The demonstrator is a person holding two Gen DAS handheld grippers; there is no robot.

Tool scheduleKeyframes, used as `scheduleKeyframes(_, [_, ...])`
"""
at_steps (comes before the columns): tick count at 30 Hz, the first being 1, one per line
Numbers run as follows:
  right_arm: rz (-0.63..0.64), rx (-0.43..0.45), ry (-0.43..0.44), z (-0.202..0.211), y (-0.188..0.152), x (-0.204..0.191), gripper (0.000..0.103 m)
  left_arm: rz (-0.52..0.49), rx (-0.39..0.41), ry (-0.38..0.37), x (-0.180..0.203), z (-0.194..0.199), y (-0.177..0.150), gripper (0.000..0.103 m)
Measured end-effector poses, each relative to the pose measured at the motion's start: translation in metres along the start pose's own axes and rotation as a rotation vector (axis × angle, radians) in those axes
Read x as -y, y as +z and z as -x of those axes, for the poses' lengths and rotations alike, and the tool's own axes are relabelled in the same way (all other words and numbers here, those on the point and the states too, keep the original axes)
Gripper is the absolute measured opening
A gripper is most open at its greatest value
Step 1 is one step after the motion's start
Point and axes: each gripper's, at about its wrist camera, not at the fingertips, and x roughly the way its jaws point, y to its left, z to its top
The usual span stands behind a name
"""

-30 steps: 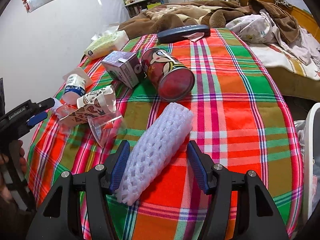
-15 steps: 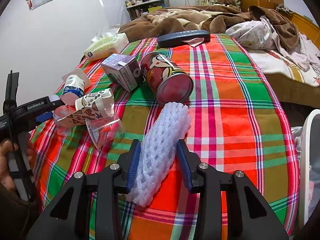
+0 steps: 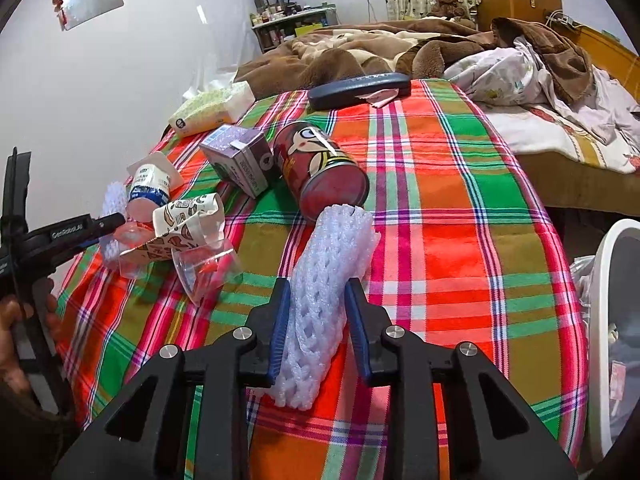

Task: Collect trash
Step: 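Lift both foam nets and carry them toward the white bin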

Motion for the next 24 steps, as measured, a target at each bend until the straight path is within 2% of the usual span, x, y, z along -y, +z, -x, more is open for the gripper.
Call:
scheduleKeyframes(4, [-0.006,0.013,0.006,0.007,0.0,0.003,0.026,-0.013,0.012,-0.006,0.003,0.012,-0.003,0.027])
scheduleKeyframes(5, [-0.006,0.018,0.006,0.01,0.0,0.004,0.023,-0.014,0.017,-0.009,0.003,0.016,-0.005,0.027])
scheduleKeyframes(6, [-0.006,0.024,0.009,0.013,0.0,0.005,0.016,-0.013,0.023,-0.01,0.003,0.02,-0.006,0.027])
scheduleKeyframes(17, [-0.014,0.067,0.023,0.035,-0.001,0.017,0.015,-0.063,0.091,-0.036,0.024,0.071,-0.024,0.027])
scheduleKeyframes(24, [-0.024,0.106,0.024,0.055,-0.001,0.028,0.015,-0.119,0.096,-0.104,0.057,0.094,-0.04,0.027])
